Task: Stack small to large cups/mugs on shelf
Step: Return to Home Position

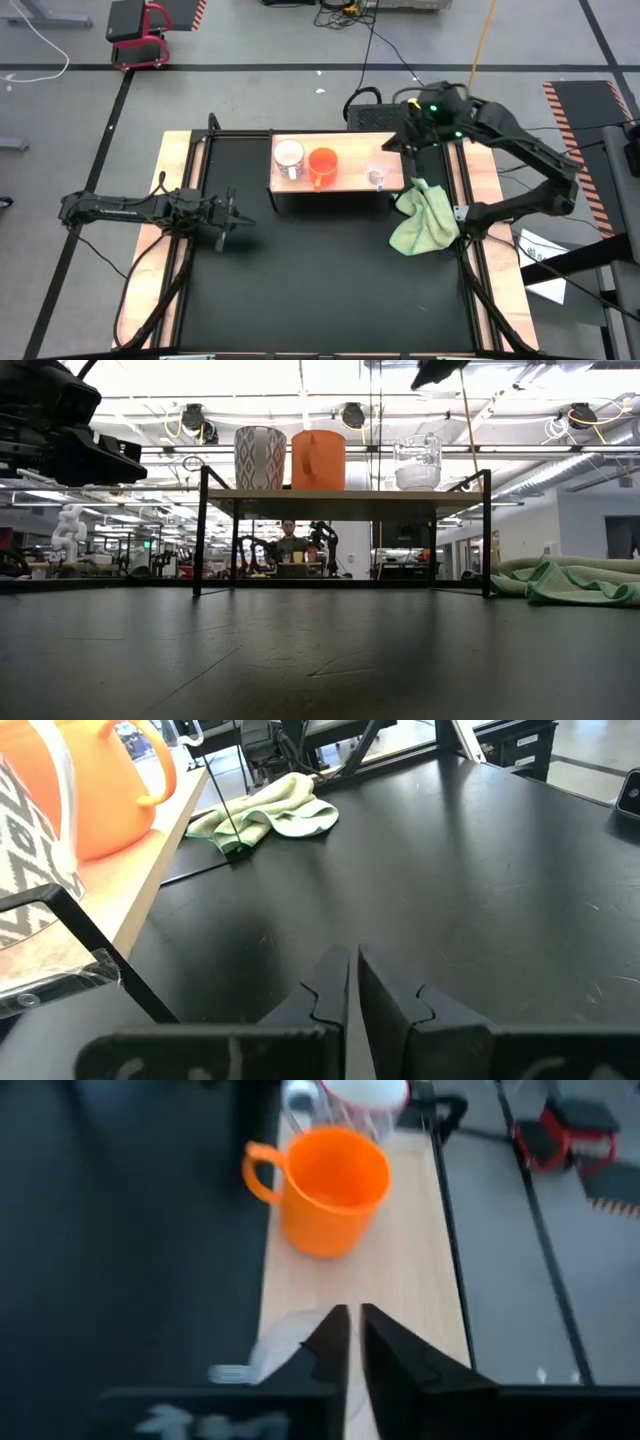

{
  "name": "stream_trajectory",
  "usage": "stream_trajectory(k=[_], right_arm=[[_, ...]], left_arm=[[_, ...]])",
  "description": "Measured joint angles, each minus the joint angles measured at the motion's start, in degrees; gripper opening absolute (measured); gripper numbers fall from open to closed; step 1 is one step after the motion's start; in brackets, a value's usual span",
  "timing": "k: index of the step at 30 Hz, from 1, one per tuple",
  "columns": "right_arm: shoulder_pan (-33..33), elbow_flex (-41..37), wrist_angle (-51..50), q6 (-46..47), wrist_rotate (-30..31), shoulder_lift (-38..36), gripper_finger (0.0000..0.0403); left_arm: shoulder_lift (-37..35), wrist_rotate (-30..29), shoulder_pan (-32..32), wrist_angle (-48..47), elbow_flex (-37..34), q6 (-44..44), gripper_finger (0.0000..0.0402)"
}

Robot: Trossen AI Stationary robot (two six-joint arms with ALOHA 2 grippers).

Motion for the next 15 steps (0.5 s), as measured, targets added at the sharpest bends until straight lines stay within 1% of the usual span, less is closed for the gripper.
stream_trajectory(k=[1,3,6,8,15], right_arm=[[0.7,0.0,0.1,0.0,-0.2,-0.9,0.0011],[2.2,0.0,0.3,1.3,-0.5,-2.6,0.0008],[5.5,-0.2,0.4,2.2,-1.4,-4.5,0.0002],[8.1,-1.1,1.5,4.3,-1.5,-5.5,0.0002],[18.0,-8.9,6.1,9.4,-1.0,-9.9,0.0]], left_arm=[[0.0,0.0,0.0,0.0,0.0,0.2,0.0022],[0.0,0.5,0.0,0.0,0.0,1.0,0.0007],[0.0,0.4,0.0,0.0,0.0,1.1,0.0005],[0.0,0.0,0.0,0.4,0.0,1.4,0.0003],[0.0,-0.2,0.0,2.1,0.0,2.6,0.0002]])
